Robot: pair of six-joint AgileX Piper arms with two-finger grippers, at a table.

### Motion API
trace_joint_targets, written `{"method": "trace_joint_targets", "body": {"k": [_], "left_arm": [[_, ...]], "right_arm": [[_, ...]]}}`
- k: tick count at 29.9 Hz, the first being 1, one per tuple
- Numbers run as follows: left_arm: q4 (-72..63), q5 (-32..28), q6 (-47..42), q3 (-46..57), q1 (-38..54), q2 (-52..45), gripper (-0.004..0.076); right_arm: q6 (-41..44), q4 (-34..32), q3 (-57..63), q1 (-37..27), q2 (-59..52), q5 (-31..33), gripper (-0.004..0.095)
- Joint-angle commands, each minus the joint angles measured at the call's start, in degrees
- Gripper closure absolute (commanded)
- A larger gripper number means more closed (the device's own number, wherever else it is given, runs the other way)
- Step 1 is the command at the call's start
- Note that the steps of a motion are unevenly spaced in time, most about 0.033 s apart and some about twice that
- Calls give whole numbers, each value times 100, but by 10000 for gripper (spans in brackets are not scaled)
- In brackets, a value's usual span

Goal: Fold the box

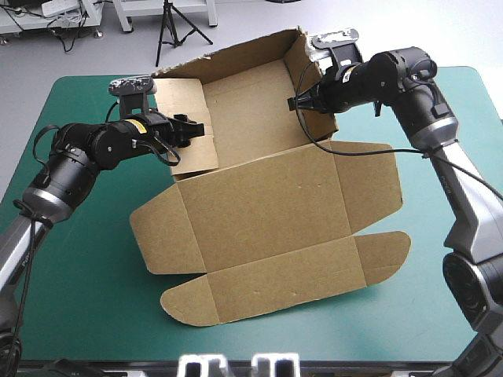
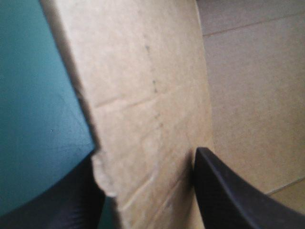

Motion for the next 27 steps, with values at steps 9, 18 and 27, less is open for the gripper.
{"method": "trace_joint_targets", "body": {"k": [9, 18, 27], "left_arm": [[-346, -513, 245, -201, -248, -18, 732], [-334, 1162, 1160, -918, -288, 826, 732], [-1, 2687, 1608, -2207, -288, 1930, 732]], "right_arm": [[-252, 284, -165, 71, -129, 487, 926], [-345, -268, -68, 71, 220, 1170, 925], [-194, -432, 1106, -17, 220, 1170, 926]]}}
